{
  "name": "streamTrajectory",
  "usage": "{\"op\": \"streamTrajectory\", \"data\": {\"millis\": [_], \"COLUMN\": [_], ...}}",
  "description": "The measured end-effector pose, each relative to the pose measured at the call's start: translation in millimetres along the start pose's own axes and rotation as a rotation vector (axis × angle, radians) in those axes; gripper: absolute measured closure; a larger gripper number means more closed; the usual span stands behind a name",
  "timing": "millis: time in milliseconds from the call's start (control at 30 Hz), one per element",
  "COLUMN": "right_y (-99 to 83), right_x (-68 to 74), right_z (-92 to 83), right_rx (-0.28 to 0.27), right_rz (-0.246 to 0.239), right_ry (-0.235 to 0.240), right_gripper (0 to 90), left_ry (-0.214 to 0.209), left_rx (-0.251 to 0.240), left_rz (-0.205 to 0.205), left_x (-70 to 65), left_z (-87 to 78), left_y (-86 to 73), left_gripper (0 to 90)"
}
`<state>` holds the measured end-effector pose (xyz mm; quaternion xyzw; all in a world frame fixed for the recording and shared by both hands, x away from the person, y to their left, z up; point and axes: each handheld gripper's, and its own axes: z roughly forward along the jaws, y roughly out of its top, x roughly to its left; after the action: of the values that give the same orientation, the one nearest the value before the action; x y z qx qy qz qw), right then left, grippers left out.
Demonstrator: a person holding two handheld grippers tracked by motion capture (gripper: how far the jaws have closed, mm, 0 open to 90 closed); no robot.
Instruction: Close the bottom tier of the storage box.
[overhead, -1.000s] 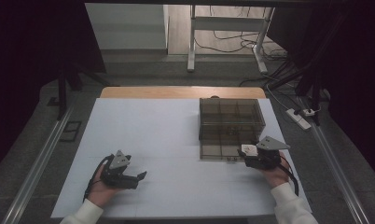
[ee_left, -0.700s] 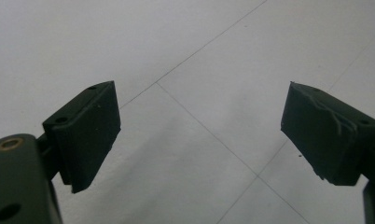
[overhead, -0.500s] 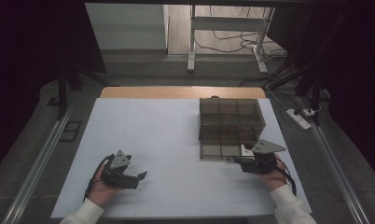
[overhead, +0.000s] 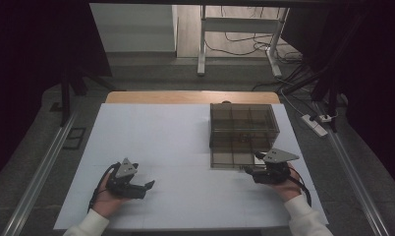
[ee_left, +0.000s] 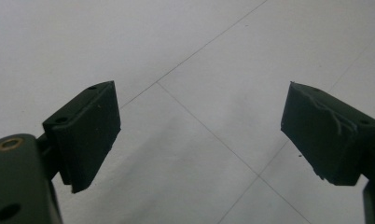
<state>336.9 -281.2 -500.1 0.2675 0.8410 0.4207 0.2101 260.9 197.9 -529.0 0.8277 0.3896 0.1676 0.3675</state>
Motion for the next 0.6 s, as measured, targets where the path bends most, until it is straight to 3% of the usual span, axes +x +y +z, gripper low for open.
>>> {"op": "streamTrajectory", "data": {"millis": [333,433,600], "right_y": [0.3,0.4,0.5], "right_x": [1.8,2.5,3.3], "right_z": [0.3,1.1,1.0], "right_rx": [0.046,0.068,0.106], "right_rz": [0.008,0.002,-0.009], "right_ry": [0.030,0.026,0.024], "right_gripper": [40.6,48.6,69.7], "left_ry": [0.000,0.000,0.000], "left_rx": [0.000,-0.001,-0.001], "left_rz": [0.003,0.003,0.004], "left_x": [-0.6,-0.8,-0.8], "left_z": [-0.7,-0.8,-1.1], "left_y": [-0.2,-0.2,-0.3], "left_gripper": [12.2,12.2,12.2]}}
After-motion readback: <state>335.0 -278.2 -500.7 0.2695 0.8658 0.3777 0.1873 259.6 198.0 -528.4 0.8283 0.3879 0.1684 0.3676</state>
